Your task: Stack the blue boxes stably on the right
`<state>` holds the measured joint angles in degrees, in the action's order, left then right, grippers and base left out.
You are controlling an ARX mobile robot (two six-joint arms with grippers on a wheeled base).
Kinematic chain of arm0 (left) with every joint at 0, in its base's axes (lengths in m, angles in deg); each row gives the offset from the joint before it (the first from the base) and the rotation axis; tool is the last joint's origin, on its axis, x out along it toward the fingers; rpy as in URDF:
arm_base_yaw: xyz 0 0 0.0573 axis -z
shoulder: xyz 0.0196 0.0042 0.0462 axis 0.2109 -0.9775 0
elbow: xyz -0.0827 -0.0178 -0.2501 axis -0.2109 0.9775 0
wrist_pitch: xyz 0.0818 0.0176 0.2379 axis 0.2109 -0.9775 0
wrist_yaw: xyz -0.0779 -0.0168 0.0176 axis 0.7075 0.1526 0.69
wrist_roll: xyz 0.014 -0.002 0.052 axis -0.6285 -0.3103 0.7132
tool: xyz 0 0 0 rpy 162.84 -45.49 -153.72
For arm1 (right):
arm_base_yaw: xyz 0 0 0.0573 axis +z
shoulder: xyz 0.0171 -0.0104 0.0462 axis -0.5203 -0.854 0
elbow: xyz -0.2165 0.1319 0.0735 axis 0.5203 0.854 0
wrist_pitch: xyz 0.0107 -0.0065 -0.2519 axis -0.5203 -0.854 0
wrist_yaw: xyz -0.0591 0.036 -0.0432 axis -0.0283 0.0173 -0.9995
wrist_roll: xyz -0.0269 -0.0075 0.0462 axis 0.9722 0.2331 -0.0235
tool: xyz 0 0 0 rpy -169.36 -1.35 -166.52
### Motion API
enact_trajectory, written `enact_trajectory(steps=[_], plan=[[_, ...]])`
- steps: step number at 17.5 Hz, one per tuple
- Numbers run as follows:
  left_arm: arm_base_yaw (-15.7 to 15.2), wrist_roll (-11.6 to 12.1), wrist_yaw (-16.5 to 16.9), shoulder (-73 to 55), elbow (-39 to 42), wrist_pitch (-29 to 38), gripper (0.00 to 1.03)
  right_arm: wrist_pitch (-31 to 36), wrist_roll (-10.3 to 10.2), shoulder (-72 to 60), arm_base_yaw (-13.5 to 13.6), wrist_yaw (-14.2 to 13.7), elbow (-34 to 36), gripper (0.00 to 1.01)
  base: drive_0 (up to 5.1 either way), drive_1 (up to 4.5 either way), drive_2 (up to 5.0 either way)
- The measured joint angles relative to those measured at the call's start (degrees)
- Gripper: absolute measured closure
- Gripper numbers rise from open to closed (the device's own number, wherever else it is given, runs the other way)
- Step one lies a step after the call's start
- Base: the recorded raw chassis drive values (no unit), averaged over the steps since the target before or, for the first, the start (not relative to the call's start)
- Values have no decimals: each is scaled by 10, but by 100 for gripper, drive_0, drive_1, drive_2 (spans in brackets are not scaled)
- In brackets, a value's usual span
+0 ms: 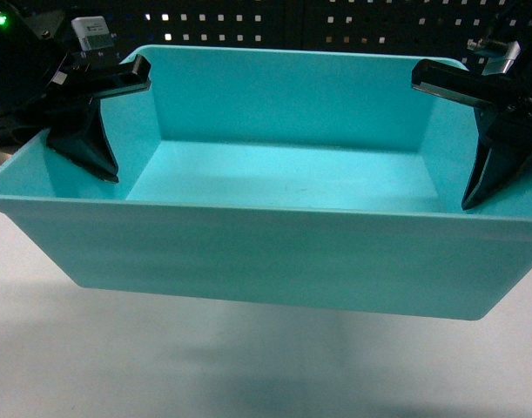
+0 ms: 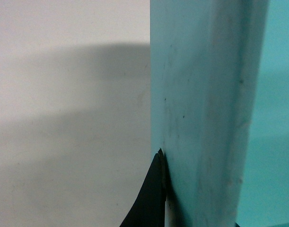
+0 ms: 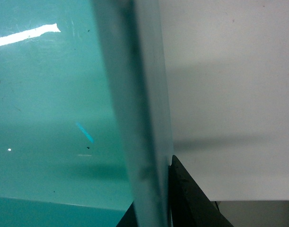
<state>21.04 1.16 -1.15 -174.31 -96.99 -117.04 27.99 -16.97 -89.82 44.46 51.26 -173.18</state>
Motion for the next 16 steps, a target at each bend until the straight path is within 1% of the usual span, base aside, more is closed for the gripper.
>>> enact_trajectory(steps=[16], plan=[[-1,-1,-1,0,0,0,101,1,0,0,0,0,0,99,0,0,0]])
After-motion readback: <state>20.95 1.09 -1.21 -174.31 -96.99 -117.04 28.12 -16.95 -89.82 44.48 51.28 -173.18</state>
